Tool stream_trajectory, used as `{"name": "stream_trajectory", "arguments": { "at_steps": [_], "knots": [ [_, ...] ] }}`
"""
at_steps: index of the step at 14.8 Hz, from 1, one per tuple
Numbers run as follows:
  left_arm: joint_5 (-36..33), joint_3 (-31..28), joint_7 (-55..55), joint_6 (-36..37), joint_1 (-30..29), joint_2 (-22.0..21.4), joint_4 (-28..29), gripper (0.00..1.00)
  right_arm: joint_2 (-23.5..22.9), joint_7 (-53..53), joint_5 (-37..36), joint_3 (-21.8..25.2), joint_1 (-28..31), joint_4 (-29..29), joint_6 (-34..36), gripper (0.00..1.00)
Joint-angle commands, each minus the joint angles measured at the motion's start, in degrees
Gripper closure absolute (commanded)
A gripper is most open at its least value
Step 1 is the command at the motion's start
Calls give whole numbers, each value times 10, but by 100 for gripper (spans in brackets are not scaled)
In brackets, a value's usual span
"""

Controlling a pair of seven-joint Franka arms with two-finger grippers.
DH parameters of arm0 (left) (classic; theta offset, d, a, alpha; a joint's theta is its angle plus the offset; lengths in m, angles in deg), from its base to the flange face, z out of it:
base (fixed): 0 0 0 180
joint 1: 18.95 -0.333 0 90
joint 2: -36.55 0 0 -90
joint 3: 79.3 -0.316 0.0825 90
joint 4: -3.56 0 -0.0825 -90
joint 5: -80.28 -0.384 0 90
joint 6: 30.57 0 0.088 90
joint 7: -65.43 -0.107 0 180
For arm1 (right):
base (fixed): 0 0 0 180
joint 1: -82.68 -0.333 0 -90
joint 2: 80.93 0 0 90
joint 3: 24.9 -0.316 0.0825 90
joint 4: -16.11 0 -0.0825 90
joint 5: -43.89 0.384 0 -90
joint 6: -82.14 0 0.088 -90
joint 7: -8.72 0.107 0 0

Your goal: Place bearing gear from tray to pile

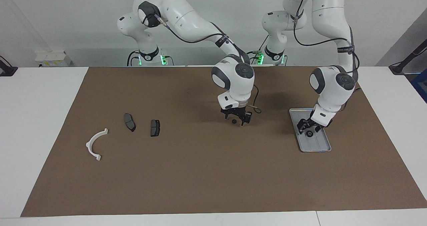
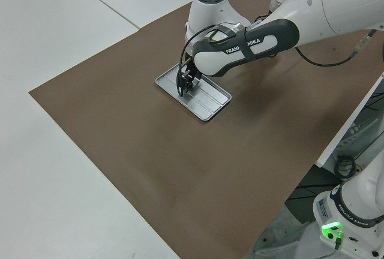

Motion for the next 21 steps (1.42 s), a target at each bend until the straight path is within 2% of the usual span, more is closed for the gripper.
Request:
{"name": "stream_trajectory", "arguments": {
  "at_steps": [1,3,5,6,8,10,12,13,16,18,21],
  "knots": [
    [9,-6,-14,-10,1,-5,10,34,-4,9,-5,-2,-7,8,-7,16],
    [10,-6,-19,-10,0,-5,9,52,-1,9,-5,-2,-9,23,-19,17],
    [9,-5,-19,-9,-2,-5,6,82,-1,8,-5,-2,-7,23,-18,27],
    [9,-5,-19,-6,-2,-5,5,98,-1,7,-5,-2,-5,22,-16,37],
    [9,-5,-19,-3,-2,-5,2,100,0,7,-6,-2,-3,18,-10,65],
    [9,-6,-20,20,-2,-5,-16,100,0,6,-6,-2,-1,18,-11,79],
    [9,-6,-23,73,-2,-11,-47,100,0,6,-5,-2,-1,18,-14,91],
    [9,-6,-27,104,-3,-13,-66,100,0,6,-5,-2,-1,18,-15,100],
    [9,-6,-28,176,-9,-22,-115,100,0,6,-4,-2,0,17,-15,100],
    [9,-6,-27,182,-9,-31,-117,100,2,6,-8,-1,0,9,1,100],
    [10,-5,-23,194,-4,-42,-117,100,12,-7,-11,2,18,-24,68,100]
  ]
}}
